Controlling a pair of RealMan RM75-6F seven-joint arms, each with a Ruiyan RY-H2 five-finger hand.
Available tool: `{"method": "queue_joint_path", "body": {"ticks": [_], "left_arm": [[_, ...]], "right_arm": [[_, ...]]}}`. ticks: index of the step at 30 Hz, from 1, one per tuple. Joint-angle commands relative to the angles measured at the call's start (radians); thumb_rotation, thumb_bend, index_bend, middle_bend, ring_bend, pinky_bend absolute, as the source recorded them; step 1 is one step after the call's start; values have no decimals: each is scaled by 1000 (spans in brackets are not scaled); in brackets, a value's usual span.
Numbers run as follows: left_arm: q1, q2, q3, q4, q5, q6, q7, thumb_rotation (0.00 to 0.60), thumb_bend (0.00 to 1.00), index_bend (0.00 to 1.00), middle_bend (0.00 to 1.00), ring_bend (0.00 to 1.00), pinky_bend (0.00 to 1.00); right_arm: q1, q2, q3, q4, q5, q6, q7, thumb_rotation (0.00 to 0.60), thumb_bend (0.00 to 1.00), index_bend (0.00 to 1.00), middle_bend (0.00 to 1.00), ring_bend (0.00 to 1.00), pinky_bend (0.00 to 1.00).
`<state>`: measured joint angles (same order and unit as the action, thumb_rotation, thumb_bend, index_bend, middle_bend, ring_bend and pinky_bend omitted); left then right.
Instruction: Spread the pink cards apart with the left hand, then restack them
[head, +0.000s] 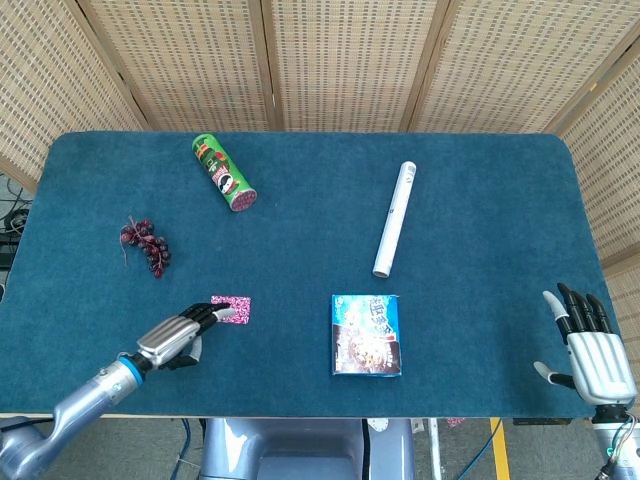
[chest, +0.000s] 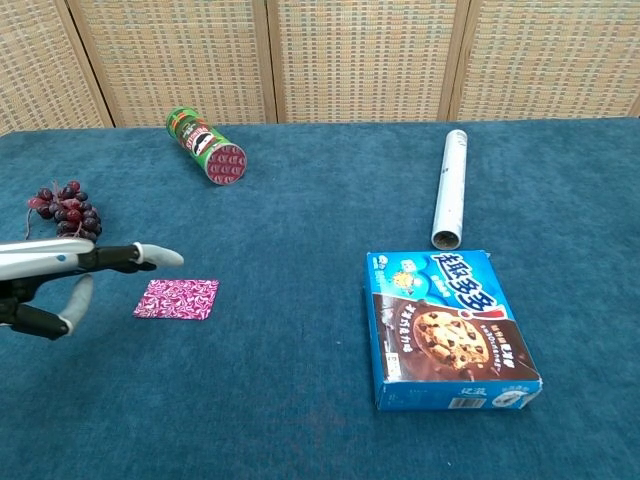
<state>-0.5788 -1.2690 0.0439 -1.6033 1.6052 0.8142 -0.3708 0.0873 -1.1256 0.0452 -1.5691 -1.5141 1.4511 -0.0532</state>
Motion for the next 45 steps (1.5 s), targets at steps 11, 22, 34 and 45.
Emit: {"method": "queue_joint_path", "body": {"ticks": [11, 22, 34, 45], "left_arm": [[-69, -68, -8, 8, -100, -106, 50, 600, 1000, 0, 0, 0, 0], [-82, -97, -3, 39, -177, -140, 89, 600, 1000, 0, 0, 0, 0], [-91, -87, -19, 86, -248, -166, 83, 600, 1000, 0, 0, 0, 0], [-72, -71, -25, 171, -286, -181, 12, 600, 1000, 0, 0, 0, 0]], "right_arm": [[1, 2, -1, 1, 1, -3, 11, 600, 0, 0, 0, 0, 0], [1, 2, -1, 1, 1, -3, 13, 600, 0, 0, 0, 0, 0], [1, 4, -2, -2, 2, -5, 14, 600, 0, 0, 0, 0, 0], [2, 6, -2, -5, 4, -9, 11, 600, 0, 0, 0, 0, 0]]}}
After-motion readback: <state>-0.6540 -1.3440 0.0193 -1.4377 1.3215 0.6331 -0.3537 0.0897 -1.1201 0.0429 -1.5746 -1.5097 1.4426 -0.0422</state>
